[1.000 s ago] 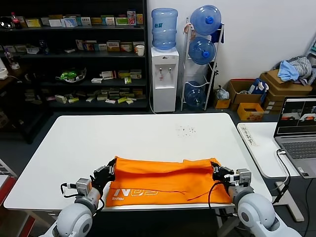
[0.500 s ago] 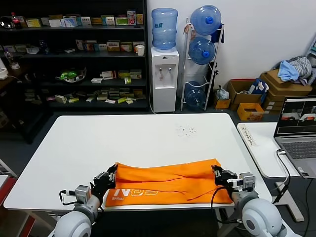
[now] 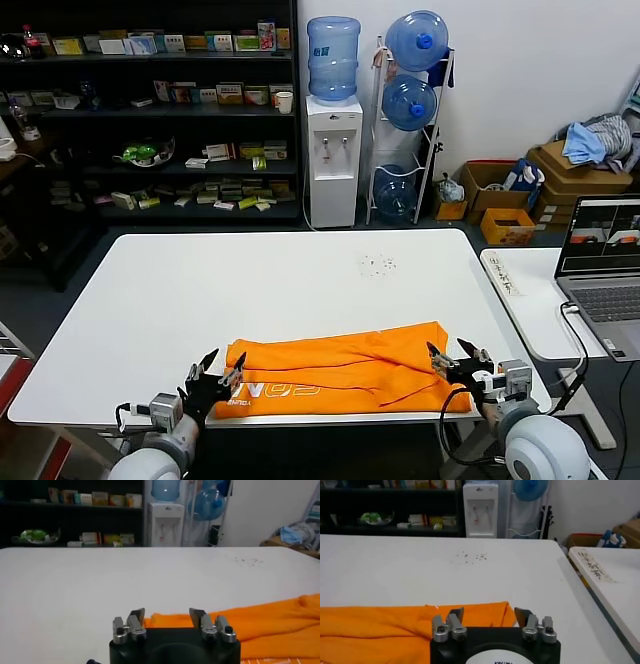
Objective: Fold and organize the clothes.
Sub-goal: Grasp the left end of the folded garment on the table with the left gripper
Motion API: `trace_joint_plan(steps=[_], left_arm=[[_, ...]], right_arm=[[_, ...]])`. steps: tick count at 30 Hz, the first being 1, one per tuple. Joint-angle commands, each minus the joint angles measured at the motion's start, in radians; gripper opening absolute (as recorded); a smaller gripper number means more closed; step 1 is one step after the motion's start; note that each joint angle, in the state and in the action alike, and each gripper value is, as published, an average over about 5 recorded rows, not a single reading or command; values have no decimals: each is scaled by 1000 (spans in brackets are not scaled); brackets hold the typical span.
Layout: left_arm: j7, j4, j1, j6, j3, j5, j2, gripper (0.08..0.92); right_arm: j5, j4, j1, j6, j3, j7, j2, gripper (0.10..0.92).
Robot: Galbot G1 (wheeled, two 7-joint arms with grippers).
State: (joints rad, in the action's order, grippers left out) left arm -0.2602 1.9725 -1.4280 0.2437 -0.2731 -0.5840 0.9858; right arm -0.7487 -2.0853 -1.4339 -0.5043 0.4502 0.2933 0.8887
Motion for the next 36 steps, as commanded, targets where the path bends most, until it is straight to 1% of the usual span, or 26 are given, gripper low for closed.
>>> trace_joint_plan(steps=[1,3,6,16,22,25,28,36], left_arm=[[15,-55,-46,0,-30,22,102,722],[20,-74,-21,-3,-37,18,109,776],[22,-94,16,-3,-41,4,109,815],[10,-127,79,27,6,-78,68,823],[-10,-125,76,31,30,-78,71,822],[-13,-122,66,31,37,-66,73,785],[-13,-120,59,31,39,-60,74,707],[-14,-120,55,28,38,-53,76,455]], right_arm=[[34,-19,-85,19,72,-17,19,787],[36,-25,-87,19,72,-16,23,810],[39,-29,-86,17,71,-14,27,821],[41,-38,-88,14,72,-11,35,823],[40,-39,-92,14,77,-11,34,823],[39,-38,-90,14,78,-11,32,823],[37,-37,-87,13,76,-12,31,823],[36,-35,-80,14,70,-12,31,823]])
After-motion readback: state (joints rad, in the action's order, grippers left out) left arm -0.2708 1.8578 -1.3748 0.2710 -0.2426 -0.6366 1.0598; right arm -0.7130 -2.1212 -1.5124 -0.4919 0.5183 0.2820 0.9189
